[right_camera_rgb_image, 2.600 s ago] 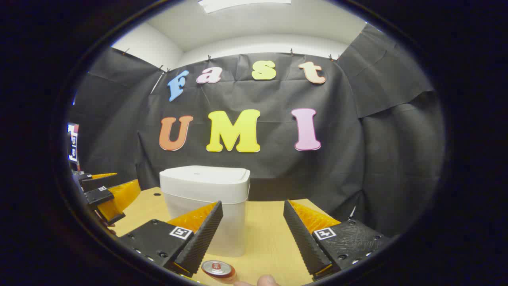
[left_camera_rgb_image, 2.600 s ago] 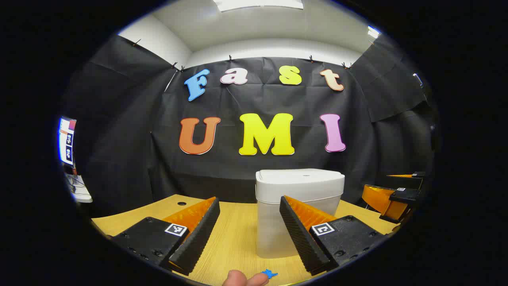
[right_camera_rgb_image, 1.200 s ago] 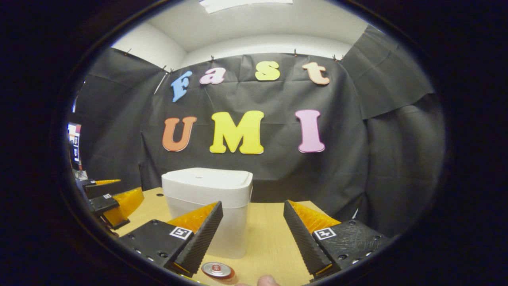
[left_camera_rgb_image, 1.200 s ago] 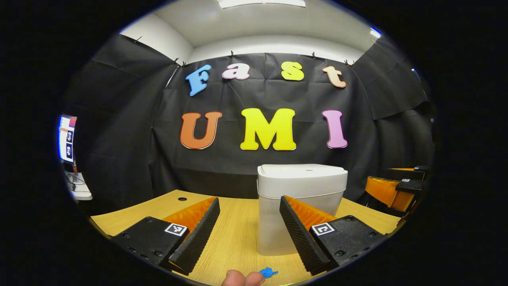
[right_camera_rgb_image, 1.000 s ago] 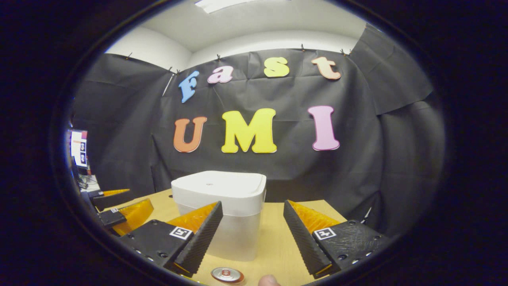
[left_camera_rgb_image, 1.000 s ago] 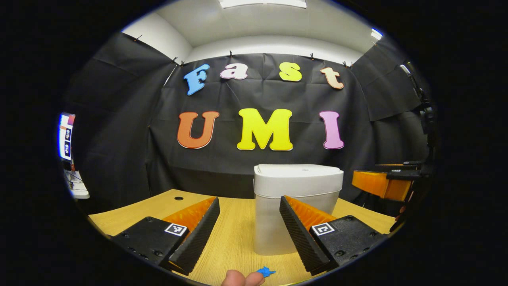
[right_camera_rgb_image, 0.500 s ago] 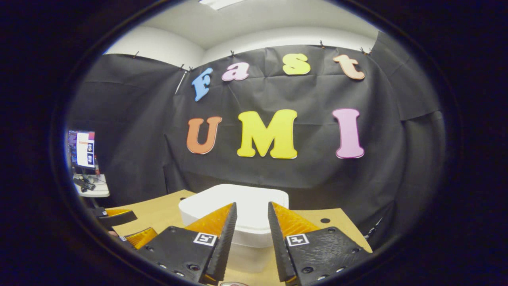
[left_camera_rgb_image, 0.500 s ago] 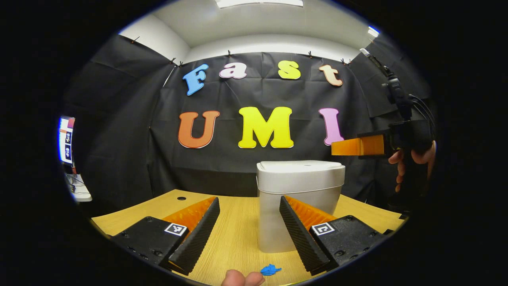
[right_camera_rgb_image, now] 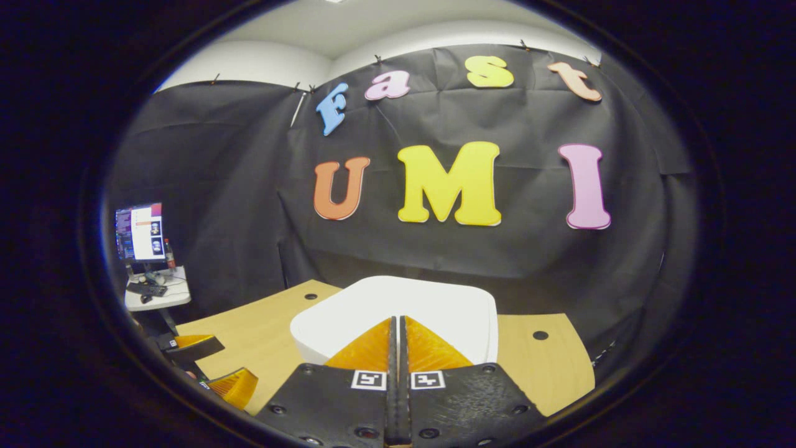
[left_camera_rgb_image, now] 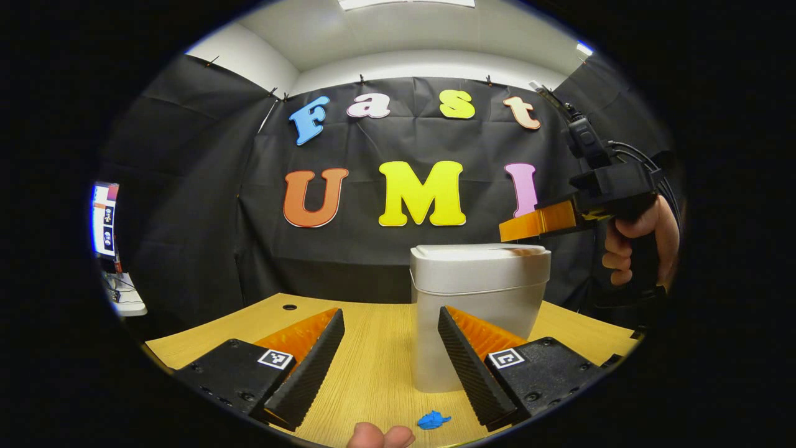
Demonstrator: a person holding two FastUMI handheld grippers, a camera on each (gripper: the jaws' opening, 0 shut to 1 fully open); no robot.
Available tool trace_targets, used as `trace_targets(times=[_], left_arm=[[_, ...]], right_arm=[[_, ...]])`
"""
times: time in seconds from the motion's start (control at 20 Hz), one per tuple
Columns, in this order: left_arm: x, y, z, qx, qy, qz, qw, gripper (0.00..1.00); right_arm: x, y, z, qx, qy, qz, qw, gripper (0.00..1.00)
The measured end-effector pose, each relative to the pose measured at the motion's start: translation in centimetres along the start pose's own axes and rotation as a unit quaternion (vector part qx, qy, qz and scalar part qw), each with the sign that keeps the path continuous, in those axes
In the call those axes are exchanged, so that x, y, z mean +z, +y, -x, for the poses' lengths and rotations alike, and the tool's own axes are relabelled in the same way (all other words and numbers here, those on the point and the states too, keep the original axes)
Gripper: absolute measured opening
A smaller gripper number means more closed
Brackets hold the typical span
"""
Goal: Press the lid of the desktop garbage bin to open it, pick up the crumpled paper on the desktop and throw it into the bin, then pick up the pop can on the desktop and drop it into the bin, and finally close the garbage bin lid.
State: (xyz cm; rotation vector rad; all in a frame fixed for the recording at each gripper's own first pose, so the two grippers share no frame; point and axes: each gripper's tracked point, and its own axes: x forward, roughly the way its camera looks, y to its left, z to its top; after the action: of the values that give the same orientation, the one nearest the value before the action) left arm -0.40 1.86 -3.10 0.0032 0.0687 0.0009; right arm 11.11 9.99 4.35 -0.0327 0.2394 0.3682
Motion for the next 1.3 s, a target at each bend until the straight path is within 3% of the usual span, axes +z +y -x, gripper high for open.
trace_targets(times=[0.3, 0.5, 0.55, 0.65, 0.7, 0.75, 1.0, 1.2, 1.3], left_arm=[[-1.0, 0.1, -0.6, -0.001, 0.01, 0.01, 1.0, 0.98], [-1.7, -0.8, -0.5, -0.007, 0.019, 0.018, 1.0, 0.98], [-1.7, -1.0, -0.4, -0.01, 0.02, 0.015, 1.0, 0.98], [-1.5, -1.3, -0.4, -0.013, 0.02, 0.01, 1.0, 0.98], [-1.5, -1.3, -0.2, -0.013, 0.018, 0.007, 1.0, 0.98], [-1.5, -1.2, -0.2, -0.012, 0.017, 0.004, 1.0, 0.98], [-2.4, -1.2, -0.2, -0.01, 0.027, 0.009, 1.0, 0.98], [-2.4, -1.5, -0.2, -0.009, 0.03, 0.003, 1.0, 0.98], [-2.5, -1.6, -0.1, -0.015, 0.028, 0.005, 0.999, 0.98]], right_arm=[[-1.9, 0.0, -0.5, 0.023, 0.054, -0.009, 0.998, 0.01], [-0.5, 0.1, -0.6, 0.026, 0.018, -0.032, 0.999, 0.01], [-0.2, -0.6, -0.2, 0.008, 0.016, -0.033, 0.999, 0.01], [0.6, -2.0, 0.8, -0.022, 0.003, -0.03, 0.999, 0.53], [1.7, -1.6, 1.0, -0.018, -0.016, -0.027, 0.999, 0.8], [2.6, -1.2, 1.2, -0.015, -0.033, -0.025, 0.999, 0.87], [5.6, -1.0, 4.6, -0.025, -0.114, 0.008, 0.993, 0.95], [3.8, 0.3, 5.4, -0.008, -0.113, 0.024, 0.993, 0.95], [2.9, -0.2, 6.1, -0.017, -0.118, 0.016, 0.993, 0.96]])
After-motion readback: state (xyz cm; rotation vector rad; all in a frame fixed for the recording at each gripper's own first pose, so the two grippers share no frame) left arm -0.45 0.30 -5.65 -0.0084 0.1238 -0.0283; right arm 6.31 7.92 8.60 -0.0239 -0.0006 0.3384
